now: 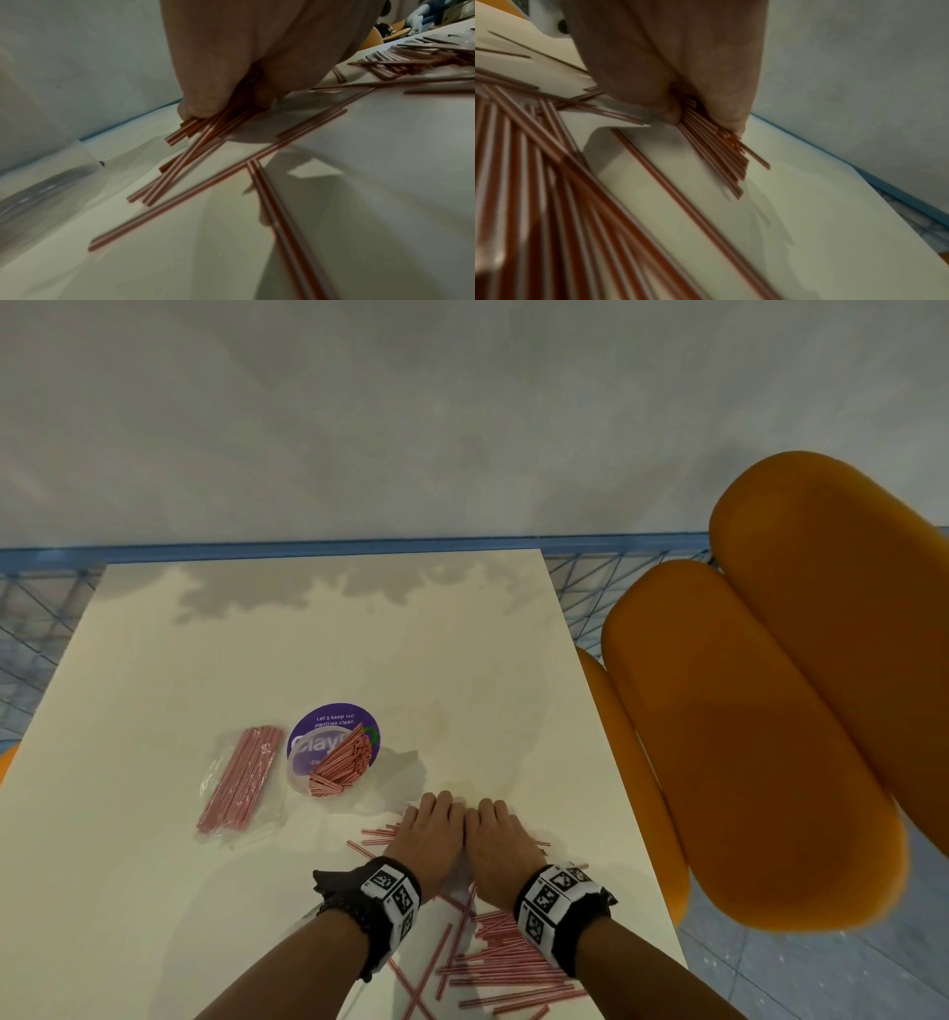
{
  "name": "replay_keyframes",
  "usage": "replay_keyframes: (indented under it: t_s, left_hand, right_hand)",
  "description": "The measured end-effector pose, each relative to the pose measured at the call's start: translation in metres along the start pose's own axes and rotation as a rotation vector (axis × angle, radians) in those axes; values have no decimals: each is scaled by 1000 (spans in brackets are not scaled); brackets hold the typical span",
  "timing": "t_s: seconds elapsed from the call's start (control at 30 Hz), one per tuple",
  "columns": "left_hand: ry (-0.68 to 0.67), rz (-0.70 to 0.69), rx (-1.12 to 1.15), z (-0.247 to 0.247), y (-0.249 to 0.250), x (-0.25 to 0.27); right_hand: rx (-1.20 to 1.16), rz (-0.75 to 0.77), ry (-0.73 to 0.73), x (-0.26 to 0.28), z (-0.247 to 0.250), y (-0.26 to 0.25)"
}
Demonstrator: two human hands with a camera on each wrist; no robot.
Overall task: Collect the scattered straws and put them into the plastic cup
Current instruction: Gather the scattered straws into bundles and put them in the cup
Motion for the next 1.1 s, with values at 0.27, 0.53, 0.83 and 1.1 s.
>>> replay_keyframes:
  t_s: [0.27,0.53,0.83,1.1]
  left_hand:
    - [-94,52,49,2,-5,0]
    - [-162,81,62,19,-8,-5]
    - [-256,30,216,55,-6,25]
    - [-338,42,294,92,-36,94]
  right_hand:
    - [117,115,-25,-3,5,-6]
    - [21,140,-49,-18,2,-1]
    - [-2,216,21,14,56,2]
    - [-74,156,-159,40,92,-6]
Point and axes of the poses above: each hand's wrist, its own x-axis away from the middle knuckle, its own z-axis out of the back of the hand, y = z × x, the point moved 7 cm from there along -x, towards the middle knuckle, and after that the axes turned 11 degrees about x, right-handed, at the moved point
